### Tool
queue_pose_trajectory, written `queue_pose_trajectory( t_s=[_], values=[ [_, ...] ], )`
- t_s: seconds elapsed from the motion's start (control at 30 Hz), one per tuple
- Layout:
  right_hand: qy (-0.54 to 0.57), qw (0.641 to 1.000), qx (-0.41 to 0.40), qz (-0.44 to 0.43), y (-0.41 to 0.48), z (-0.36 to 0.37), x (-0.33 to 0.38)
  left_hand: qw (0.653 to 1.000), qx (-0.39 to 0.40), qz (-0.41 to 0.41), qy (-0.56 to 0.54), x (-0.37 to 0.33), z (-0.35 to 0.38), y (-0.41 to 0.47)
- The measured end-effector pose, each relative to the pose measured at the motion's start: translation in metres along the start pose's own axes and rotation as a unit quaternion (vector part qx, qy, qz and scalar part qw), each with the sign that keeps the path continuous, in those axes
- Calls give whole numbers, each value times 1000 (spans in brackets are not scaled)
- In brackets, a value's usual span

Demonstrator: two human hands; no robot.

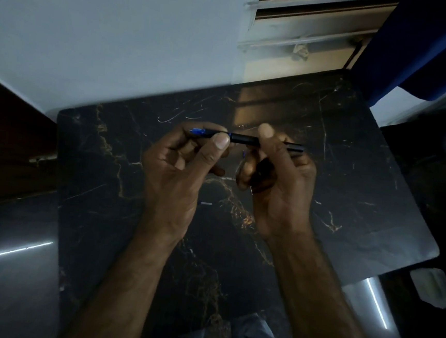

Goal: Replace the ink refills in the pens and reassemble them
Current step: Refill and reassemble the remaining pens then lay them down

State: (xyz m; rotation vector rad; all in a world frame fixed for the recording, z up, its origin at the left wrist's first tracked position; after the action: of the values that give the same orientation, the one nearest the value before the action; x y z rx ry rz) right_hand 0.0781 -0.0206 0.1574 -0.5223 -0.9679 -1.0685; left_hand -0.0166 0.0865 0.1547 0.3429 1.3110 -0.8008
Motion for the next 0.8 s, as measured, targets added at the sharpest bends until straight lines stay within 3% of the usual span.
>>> queue_pose_trajectory(
  t_s=[0.07,0.2,0.37,0.5,0.63,0.8],
  values=[
    [9,1000,-16,13,0,-3,-1,1000,2,3,2,1,2,-1],
    [36,998,59,0,0,-4,4,1000,-7,-2,-7,3,3,1],
    [1,1000,-12,3,0,-6,-2,1000,-1,-8,8,7,4,2],
    [28,998,53,3,-1,-6,-1,1000,1,-12,-8,10,3,5],
    [13,1000,19,1,2,-8,-4,1000,-1,-17,6,12,2,6],
    [20,999,32,3,4,-8,-6,1000,-3,-20,-1,14,3,9]
  ],
)
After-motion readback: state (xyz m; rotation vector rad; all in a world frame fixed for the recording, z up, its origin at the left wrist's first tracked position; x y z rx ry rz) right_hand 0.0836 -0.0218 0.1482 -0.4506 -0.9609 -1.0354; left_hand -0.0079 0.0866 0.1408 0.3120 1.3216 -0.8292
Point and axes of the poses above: each hand's wrist, its own y-axis towards the middle knuckle, its own z-axis out of the palm, x = y × z, the point moved 2 cm from there along y, towards the middle knuckle, and after that the axes turned 15 degrees about -z, right-handed, at the moved point
